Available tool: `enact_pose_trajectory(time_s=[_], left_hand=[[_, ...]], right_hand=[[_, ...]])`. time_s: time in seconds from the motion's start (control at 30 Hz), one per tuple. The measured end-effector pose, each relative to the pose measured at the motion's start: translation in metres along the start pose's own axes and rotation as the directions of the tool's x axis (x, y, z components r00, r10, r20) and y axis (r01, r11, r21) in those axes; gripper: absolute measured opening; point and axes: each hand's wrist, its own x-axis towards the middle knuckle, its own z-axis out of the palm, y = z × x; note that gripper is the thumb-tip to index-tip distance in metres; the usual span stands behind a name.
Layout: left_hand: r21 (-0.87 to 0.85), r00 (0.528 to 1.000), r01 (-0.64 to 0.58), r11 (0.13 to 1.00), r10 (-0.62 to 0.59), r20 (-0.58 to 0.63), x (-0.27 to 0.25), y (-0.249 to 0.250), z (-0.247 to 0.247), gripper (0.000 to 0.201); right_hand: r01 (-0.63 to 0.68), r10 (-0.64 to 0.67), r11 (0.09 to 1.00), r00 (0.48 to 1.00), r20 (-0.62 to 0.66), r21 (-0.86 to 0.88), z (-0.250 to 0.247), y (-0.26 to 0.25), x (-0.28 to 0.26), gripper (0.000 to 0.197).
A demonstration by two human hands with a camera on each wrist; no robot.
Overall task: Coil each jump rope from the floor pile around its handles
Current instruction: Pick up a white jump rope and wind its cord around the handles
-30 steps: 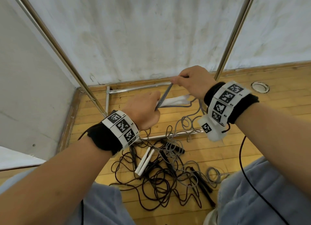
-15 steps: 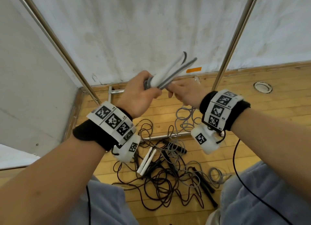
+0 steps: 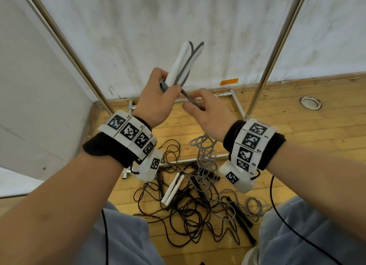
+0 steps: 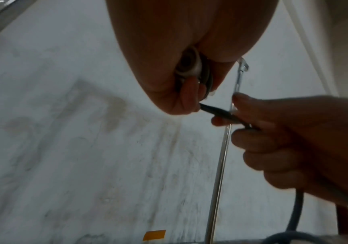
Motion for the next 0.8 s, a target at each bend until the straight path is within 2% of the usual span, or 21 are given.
enact_pose_trajectory(time_s=[0.1,0.17,0.2,0.23,0.27,0.33,0.4,0.43,0.5,0.6,0.7,0.8], left_hand=[[0.027,1.0,-0.019,0.999,0.019,0.002,-0.002,0.001,0.001,0.019],[0.031,0.998,-0.021,0.999,0.02,0.058,-0.005,0.002,0.004,0.019],[0.042,0.996,-0.026,0.999,0.022,0.091,-0.007,0.003,0.006,0.02],[0.049,0.992,-0.033,0.998,0.027,0.12,-0.009,0.004,0.01,0.02],[0.048,0.99,-0.038,0.998,0.031,0.141,-0.01,0.005,0.013,0.02],[0.034,0.989,-0.042,0.999,0.037,0.145,-0.01,0.006,0.015,0.019],[0.011,0.994,-0.038,0.999,0.036,0.106,-0.006,0.007,0.009,0.018],[0.015,0.996,-0.041,0.999,0.039,0.08,-0.004,0.006,0.004,0.017],[0.108,0.997,-0.079,0.991,0.078,0.009,0.001,0.001,-0.005,0.017],[0.283,0.984,-0.111,0.953,0.146,-0.104,0.007,-0.009,-0.017,0.018],[0.399,0.968,-0.081,0.913,0.167,-0.187,0.013,-0.018,-0.03,0.017],[0.547,0.984,-0.054,0.836,0.138,-0.113,0.017,-0.028,-0.033,0.016]], right_hand=[[0.019,-0.024,0.983,0.999,-0.023,-0.184,-0.006,0.009,0.004,0.016],[0.017,-0.035,0.904,0.999,-0.035,-0.427,-0.012,0.015,0.008,0.02],[-0.006,-0.013,0.874,0.999,-0.036,-0.486,-0.014,0.017,0.011,0.021],[-0.045,0.038,0.884,0.999,-0.025,-0.465,-0.014,0.018,0.013,0.021],[-0.105,0.12,0.928,0.993,0.021,-0.359,-0.012,0.018,0.015,0.02],[-0.239,0.239,0.971,0.95,0.201,-0.026,-0.006,0.016,0.014,0.022],[-0.293,0.221,0.939,0.916,0.336,0.18,-0.004,0.013,0.012,0.027],[-0.306,0.198,0.911,0.912,0.359,0.276,-0.003,0.013,0.011,0.029],[-0.3,0.176,0.874,0.929,0.327,0.383,-0.002,0.013,0.01,0.029],[-0.274,0.195,0.903,0.948,0.253,0.332,-0.002,0.014,0.011,0.028],[-0.215,0.172,0.959,0.96,0.223,0.185,-0.005,0.011,0.009,0.034],[-0.118,0.11,0.992,0.977,0.183,0.038,-0.011,0.006,0.009,0.038]])
